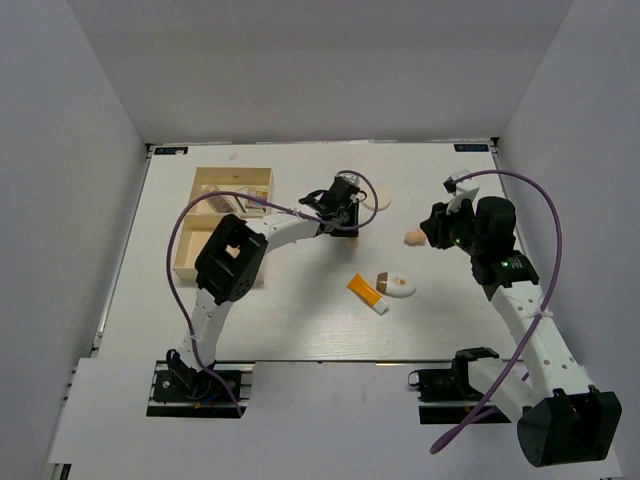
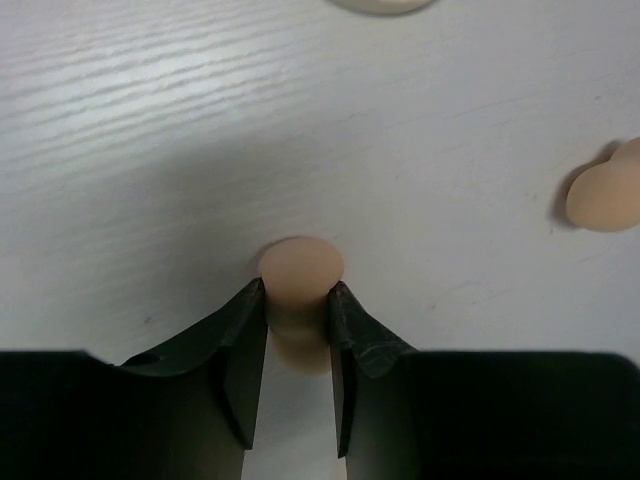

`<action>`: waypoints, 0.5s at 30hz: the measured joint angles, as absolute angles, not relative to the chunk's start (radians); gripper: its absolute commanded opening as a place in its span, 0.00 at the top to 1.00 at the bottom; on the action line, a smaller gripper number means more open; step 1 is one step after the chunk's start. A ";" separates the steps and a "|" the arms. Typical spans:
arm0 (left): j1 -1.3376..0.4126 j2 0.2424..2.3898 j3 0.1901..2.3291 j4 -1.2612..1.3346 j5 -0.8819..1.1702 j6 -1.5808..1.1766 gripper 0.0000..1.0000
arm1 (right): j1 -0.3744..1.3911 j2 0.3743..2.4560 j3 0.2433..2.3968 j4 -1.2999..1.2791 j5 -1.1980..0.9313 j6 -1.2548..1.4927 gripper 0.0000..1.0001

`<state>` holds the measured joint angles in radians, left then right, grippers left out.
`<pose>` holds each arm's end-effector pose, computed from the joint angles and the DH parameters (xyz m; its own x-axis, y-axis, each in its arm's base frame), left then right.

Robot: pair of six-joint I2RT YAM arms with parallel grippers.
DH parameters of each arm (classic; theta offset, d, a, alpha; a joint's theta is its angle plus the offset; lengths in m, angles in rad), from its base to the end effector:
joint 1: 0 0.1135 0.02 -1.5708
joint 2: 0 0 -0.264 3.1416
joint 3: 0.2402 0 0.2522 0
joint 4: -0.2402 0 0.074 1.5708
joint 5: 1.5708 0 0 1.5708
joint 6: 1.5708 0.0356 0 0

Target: Organize the makeup

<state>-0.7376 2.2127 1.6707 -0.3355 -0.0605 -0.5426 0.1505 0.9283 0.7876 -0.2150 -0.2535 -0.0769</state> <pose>0.3632 -0.3272 0.1657 -0.8193 0.0481 -0.5713 0.2565 0.9220 -0.2902 0.2107 0.0410 0.3121 -0.3143 -0.1229 -0.9413 -0.4029 0.9151 0.0151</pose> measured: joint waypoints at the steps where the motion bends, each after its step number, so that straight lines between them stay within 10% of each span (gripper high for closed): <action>1: -0.735 2.187 1.642 -0.340 -0.066 -0.540 0.61 | 0.150 0.928 0.788 -0.215 -0.254 -0.077 0.65; 15: -0.511 1.625 1.421 -0.463 -0.302 -0.429 0.64 | 0.151 0.915 0.788 -0.215 -0.266 -0.069 0.65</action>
